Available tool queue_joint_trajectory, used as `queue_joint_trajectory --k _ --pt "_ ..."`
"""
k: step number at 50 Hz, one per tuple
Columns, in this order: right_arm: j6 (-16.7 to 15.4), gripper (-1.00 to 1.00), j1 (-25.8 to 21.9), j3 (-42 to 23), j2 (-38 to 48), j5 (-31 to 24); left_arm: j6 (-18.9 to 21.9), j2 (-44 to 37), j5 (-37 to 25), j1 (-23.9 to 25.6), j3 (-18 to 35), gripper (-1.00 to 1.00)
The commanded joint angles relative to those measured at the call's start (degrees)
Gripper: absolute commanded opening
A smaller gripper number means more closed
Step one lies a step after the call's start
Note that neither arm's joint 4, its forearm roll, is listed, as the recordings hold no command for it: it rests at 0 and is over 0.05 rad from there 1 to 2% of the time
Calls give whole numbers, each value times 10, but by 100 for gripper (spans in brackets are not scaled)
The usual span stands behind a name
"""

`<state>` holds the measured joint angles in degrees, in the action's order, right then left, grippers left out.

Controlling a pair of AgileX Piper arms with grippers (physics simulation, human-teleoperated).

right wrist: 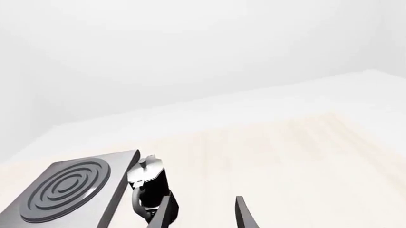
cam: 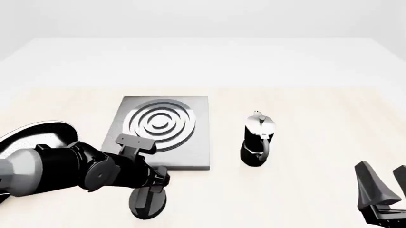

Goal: Turn on the stove and put the moka pot on it.

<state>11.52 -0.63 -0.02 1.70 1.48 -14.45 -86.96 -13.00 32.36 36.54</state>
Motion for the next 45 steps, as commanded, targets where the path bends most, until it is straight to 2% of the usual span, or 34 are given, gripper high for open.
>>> queue_joint_trajectory --k 1,16,45 --pt "1 100 -1 0 -2 -1 -10 8 -6 5 -4 100" --pt "2 100 -2 0 -5 -2 4 -13 21 -27 -17 100" --pt "6 100 -4 0 -7 -2 -29 -45 59 2 -44 100"
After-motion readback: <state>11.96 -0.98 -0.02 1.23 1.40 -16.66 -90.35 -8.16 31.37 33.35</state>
